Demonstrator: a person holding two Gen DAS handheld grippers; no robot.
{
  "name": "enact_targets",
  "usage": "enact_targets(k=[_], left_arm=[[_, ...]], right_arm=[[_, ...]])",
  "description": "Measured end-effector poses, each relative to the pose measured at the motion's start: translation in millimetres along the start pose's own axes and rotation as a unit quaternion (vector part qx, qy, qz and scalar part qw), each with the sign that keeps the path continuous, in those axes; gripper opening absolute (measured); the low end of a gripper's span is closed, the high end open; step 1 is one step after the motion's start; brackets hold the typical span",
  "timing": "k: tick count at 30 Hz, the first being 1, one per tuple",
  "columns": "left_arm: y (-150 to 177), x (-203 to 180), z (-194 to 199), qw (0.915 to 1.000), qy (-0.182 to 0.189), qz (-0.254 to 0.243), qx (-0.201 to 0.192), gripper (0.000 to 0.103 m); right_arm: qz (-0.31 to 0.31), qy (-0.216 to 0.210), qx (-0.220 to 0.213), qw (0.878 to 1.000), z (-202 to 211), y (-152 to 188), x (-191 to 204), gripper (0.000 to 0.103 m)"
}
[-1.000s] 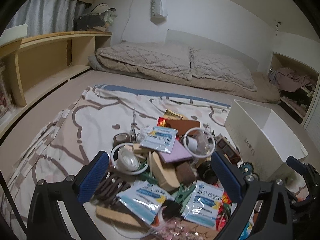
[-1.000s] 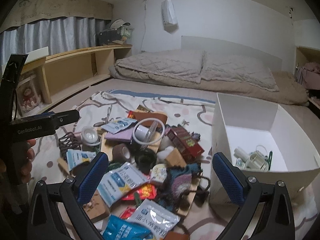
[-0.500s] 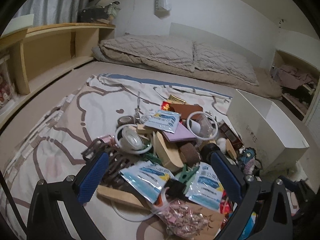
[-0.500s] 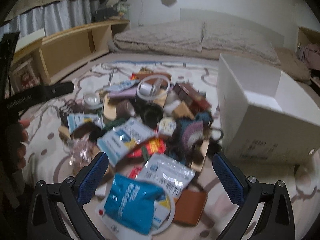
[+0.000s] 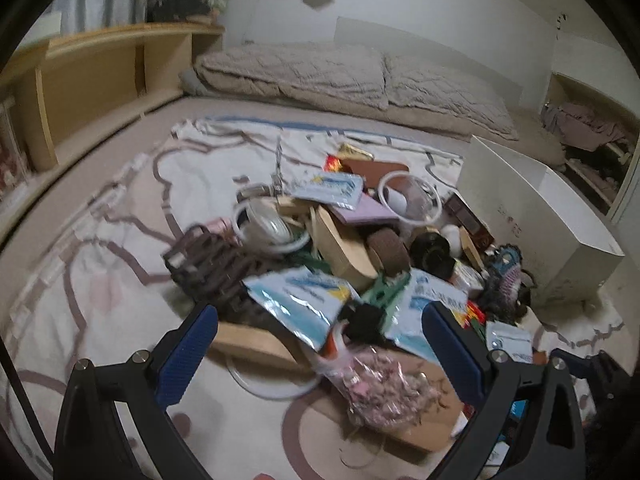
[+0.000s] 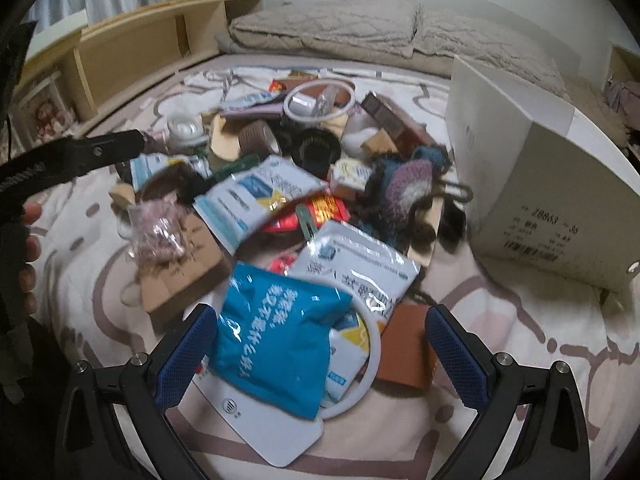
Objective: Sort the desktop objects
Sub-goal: 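Move both open tools down toward the pile of items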
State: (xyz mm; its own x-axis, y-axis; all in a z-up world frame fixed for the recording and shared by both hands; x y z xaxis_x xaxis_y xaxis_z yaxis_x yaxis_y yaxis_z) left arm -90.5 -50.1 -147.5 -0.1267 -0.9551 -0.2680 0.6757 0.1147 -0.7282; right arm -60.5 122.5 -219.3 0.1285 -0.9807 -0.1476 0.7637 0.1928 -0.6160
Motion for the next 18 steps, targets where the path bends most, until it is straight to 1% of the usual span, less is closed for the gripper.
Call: enact_targets(k=[5,11,16,18], left_arm=[[13.2,-13.0,-7.1,0.9995,0.017,-0.01,0.025,0.103],[30.9,-26.9,-19.4,0.9971,0.022,-0.036,0.063,0.103],[40.2,-29.0,-27.1,0.9952,0.026,-0.037,0.086,0.103],[42.1,-28.5,-29.6,0.9948,0.026,-0.035,0.092,0.103]], right_arm=[[0.001,0.011,0.015,1.0,-6.3,5.7,-3.5,0.103],[-0.02,0.021,0.024,0.999,-6.7,7.3,-18.7,0.103],[-0.052,0.03,0.037,0.998,-8.5,10.2,-36.1,0.103],[-0.053,0.036,0.041,0.997,-10.5,10.9,-39.0,0.103]])
Point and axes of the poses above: each gripper's, at about its wrist camera, not at the fingertips, and z roughly against the way its jaws point, x to its left, y to its underside, the point moved 9 cm from there along -z, roughly the way its jaws point, and after that the axes turned 12 degrees about y, right-handed, at the moved point
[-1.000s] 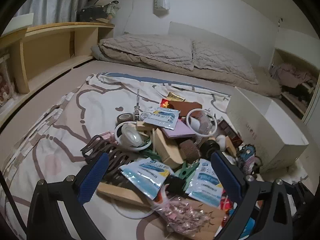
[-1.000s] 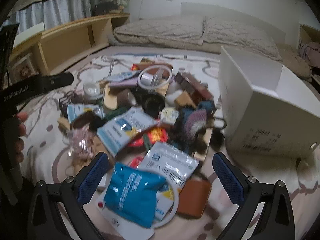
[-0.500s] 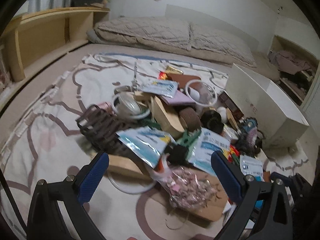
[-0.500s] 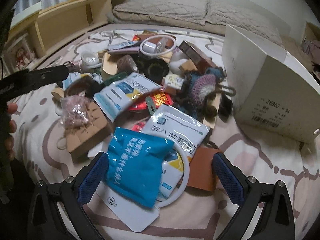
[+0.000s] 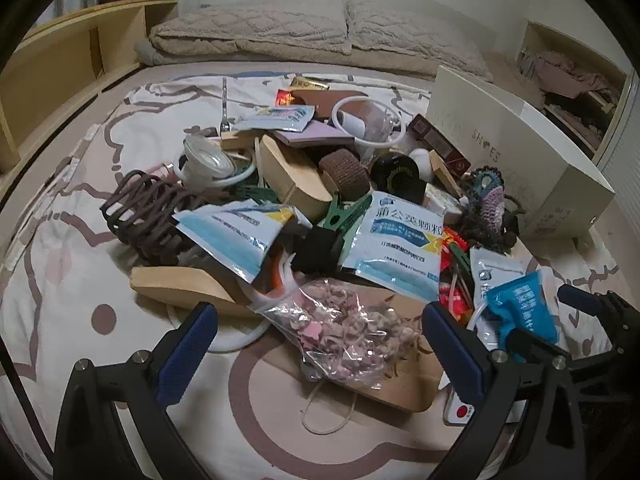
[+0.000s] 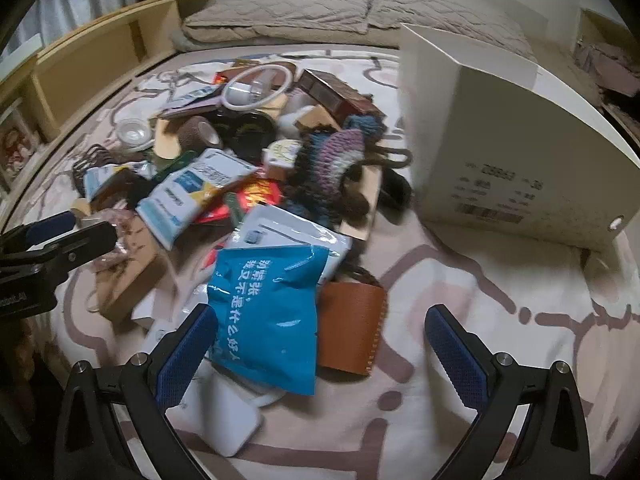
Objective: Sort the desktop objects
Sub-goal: 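Move both open tools down toward the pile of items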
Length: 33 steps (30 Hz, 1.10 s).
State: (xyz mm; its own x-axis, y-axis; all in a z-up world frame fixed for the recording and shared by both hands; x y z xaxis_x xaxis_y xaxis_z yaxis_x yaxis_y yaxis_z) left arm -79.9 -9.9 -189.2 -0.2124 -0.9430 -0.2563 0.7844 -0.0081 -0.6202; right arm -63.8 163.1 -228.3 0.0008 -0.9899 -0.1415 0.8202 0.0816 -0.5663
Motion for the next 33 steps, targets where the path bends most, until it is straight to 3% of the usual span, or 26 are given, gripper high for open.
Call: enact_targets(k=[10,21,24,29,33], left_arm=[[11.0,5.1,-11.1,0.9995,-0.007,0.009,0.03,0.103],[19.9,30.8,2.3,0.9978,-0.041,0.046,0.025,0.103],[17.7,29.8,4.1,0.998,-0.035,0.049,0.018,0.103],[8.6,16.4,4.8,0.9985,0.01,0.053,-0.003,0.102],[7.0,14.1,-2.9,0.9986,0.001,0.053,0.005,0.102]], right_arm=[[0.018,-0.001,-0.002,1.0,1.5,1.6,3.8,0.103],[0.01,-0.011,-0.005,1.0,3.9,-2.2,2.4,0.103],[0.007,-0.016,-0.005,1.0,4.5,-3.7,2.4,0.103],[0.004,-0.028,-0.002,1.0,5.0,-5.0,4.9,0.103],[0.006,-0.034,-0.003,0.999,6.8,-5.3,7.4,0.103]])
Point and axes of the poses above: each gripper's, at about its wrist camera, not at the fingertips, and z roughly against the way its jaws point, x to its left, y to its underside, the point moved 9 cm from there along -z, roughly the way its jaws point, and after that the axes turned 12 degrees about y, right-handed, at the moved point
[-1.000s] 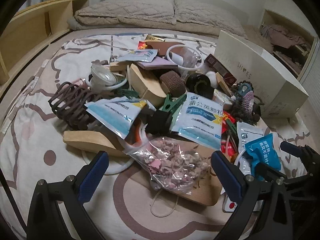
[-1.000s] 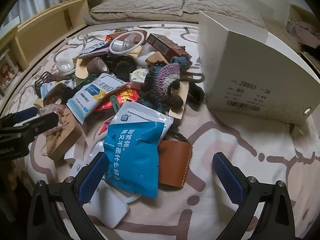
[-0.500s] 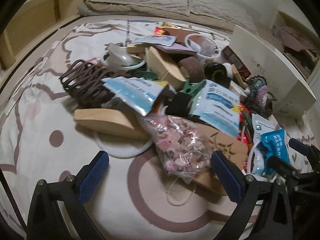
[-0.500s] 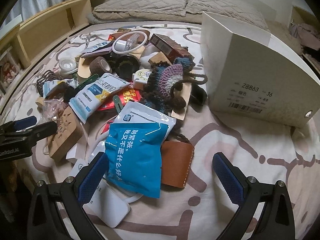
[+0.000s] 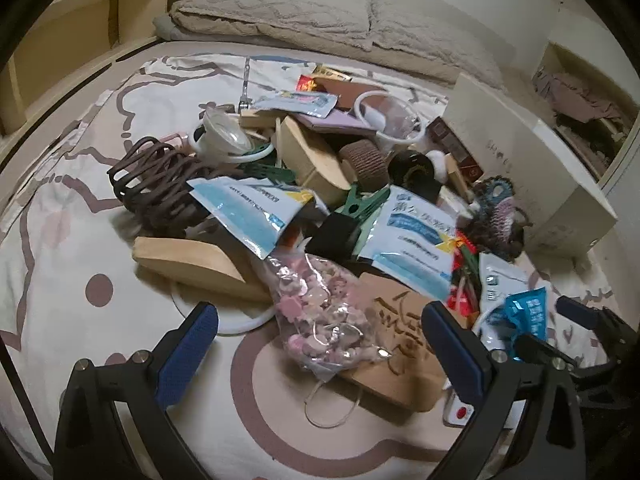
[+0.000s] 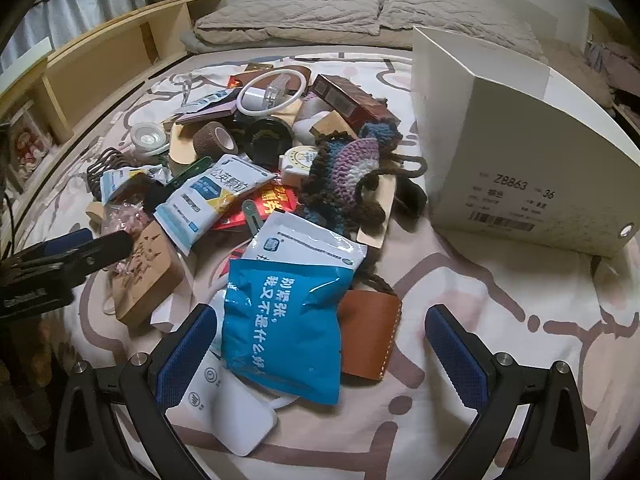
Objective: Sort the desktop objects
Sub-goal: 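Move both open tools down toward the pile of items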
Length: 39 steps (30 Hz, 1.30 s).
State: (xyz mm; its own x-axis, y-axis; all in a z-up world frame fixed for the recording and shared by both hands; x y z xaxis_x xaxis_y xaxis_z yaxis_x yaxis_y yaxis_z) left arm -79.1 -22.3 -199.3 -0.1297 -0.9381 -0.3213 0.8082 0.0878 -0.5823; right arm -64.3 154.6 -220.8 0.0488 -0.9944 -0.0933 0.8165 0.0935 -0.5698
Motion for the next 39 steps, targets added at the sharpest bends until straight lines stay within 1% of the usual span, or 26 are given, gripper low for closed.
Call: enact_targets(k=[2,5,10,11,14,16,19,21,25,28,31,33,35,36,39], left_arm=[[2.4,5.5,-3.4,0.9997,-0.021,0.001,0.008,0.102],[3.9,16.8,-1.6,0.999,-0.043,0.006,0.011,0.102],[3.8,29.2,6.1,0.9981,-0.062,0.005,0.006,0.101],[3.9,30.2,6.3,0.9981,-0.061,0.006,0.006,0.101],[4.6,28.5,4.2,0.9989,-0.045,0.011,0.009,0.095],[4.8,24.9,1.6,0.999,-0.043,0.005,0.012,0.094],[4.3,18.2,-2.3,0.999,-0.043,-0.008,0.013,0.09],[1.8,15.0,-4.0,0.999,-0.041,-0.014,0.01,0.088],[-2.1,10.0,-6.7,0.9978,-0.054,-0.037,0.005,0.087],[-2.4,10.9,-8.0,0.9981,-0.05,-0.035,0.005,0.086],[-2.3,10.9,-7.9,0.9984,-0.046,-0.034,0.004,0.085],[-2.2,8.0,-7.8,0.9984,-0.04,-0.039,0.003,0.077],[-2.2,4.4,-7.7,0.9982,-0.037,-0.046,0.002,0.072],[-2.1,2.8,-7.5,0.9981,-0.036,-0.049,0.002,0.068],[-1.3,-0.3,-7.2,0.9984,-0.025,-0.051,0.001,0.061]], right_arm=[[0.002,0.0,0.0,1.0,0.0,0.1,0.5,0.103],[0.002,0.0,0.001,1.0,-0.7,0.4,-0.1,0.103],[0.002,-0.001,-0.003,1.0,0.6,-1.0,-1.0,0.103],[0.0,-0.001,-0.004,1.0,0.6,-1.4,-1.6,0.103],[-0.007,-0.008,-0.002,1.0,0.1,-2.3,-3.3,0.103],[-0.013,-0.013,0.001,1.0,-0.6,-2.5,-4.4,0.103],[-0.017,-0.02,0.006,1.0,-1.2,-2.7,-5.5,0.103],[-0.017,-0.023,0.01,1.0,-2.0,-2.4,-5.8,0.103],[-0.023,-0.023,0.02,0.999,-5.1,-1.9,-8.5,0.103],[-0.026,-0.039,0.025,0.999,-5.5,-1.3,-5.9,0.103],[-0.017,-0.034,0.023,0.999,-5.4,-1.6,-2.2,0.103],[-0.012,-0.034,0.021,0.999,-5.0,-1.7,1.0,0.103],[-0.008,-0.036,0.02,0.999,-4.9,-0.9,3.7,0.103],[-0.008,-0.037,0.02,0.999,-4.8,-0.8,4.2,0.103],[-0.02,-0.046,0.018,0.999,-4.2,-2.1,2.9,0.103]])
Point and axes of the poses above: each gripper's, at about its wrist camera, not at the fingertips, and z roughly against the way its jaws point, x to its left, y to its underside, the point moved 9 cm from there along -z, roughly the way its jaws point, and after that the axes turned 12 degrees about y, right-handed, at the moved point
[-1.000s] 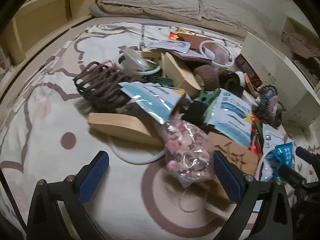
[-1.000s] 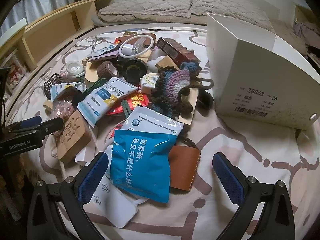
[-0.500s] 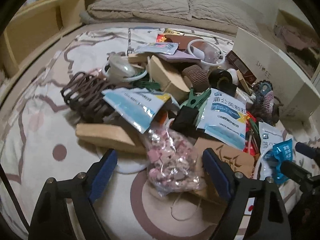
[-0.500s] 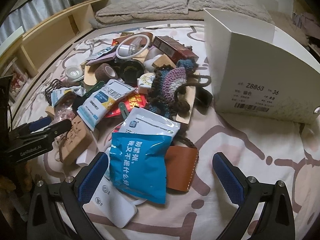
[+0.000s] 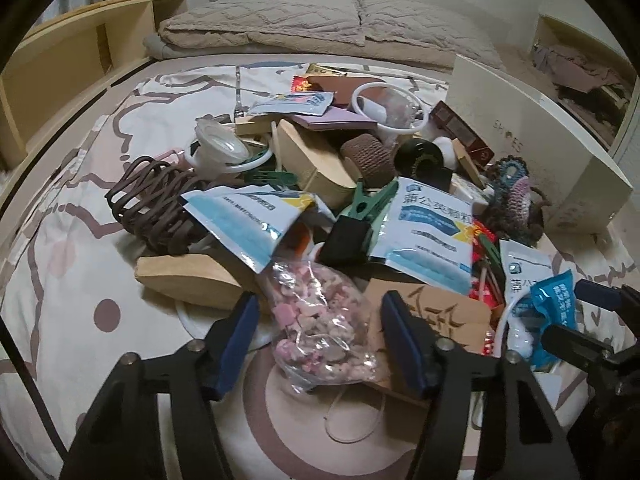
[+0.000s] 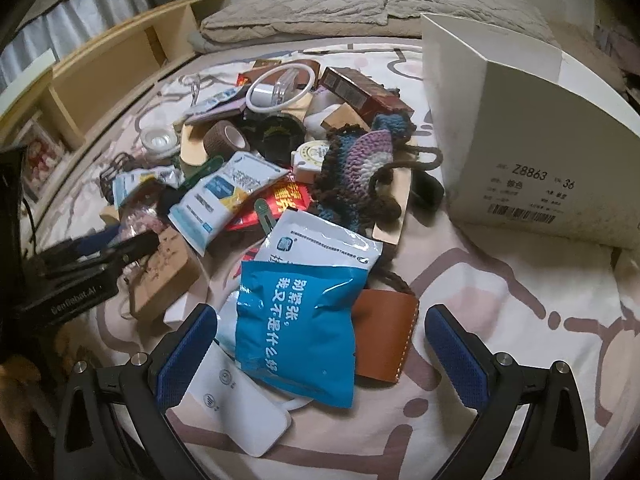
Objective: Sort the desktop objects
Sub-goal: 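Move both open tools down toward the pile of items, then close the left tool on the bag of pink beads while the right tool closes on the blue packet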
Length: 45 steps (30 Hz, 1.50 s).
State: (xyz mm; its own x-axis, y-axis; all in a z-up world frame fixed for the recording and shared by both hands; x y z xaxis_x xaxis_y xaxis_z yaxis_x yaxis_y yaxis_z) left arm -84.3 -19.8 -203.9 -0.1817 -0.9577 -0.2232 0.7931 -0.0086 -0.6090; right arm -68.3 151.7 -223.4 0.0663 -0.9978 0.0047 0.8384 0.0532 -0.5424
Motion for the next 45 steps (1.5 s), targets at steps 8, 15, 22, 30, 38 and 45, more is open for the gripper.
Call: enact_targets(k=[8,15,22,30,38,45], left_arm=[[1.3,0.5,-0.3,0.9998,0.012,0.016,0.002,0.06],[3.5,3.6,0.2,0.999,0.023,0.038,0.008,0.061],[4.6,8.6,2.4,0.9988,0.013,0.047,0.01,0.068],[6.2,13.0,1.7,0.9971,0.03,0.068,0.015,0.07],[4.2,11.3,1.0,0.9955,0.052,0.077,0.017,0.056],[4.3,6.6,0.7,0.9958,0.058,0.068,0.02,0.046]], right_arm=[[0.013,-0.002,-0.007,1.0,2.1,0.5,7.1,0.095],[0.037,0.033,-0.01,0.999,-4.3,3.3,6.9,0.089],[0.059,0.061,-0.021,0.996,-3.9,2.3,4.4,0.075],[0.053,0.052,-0.031,0.997,1.1,-1.6,2.5,0.063],[0.05,0.04,-0.034,0.997,5.1,-2.6,4.9,0.061],[0.051,0.021,-0.041,0.998,10.0,-4.3,10.9,0.061]])
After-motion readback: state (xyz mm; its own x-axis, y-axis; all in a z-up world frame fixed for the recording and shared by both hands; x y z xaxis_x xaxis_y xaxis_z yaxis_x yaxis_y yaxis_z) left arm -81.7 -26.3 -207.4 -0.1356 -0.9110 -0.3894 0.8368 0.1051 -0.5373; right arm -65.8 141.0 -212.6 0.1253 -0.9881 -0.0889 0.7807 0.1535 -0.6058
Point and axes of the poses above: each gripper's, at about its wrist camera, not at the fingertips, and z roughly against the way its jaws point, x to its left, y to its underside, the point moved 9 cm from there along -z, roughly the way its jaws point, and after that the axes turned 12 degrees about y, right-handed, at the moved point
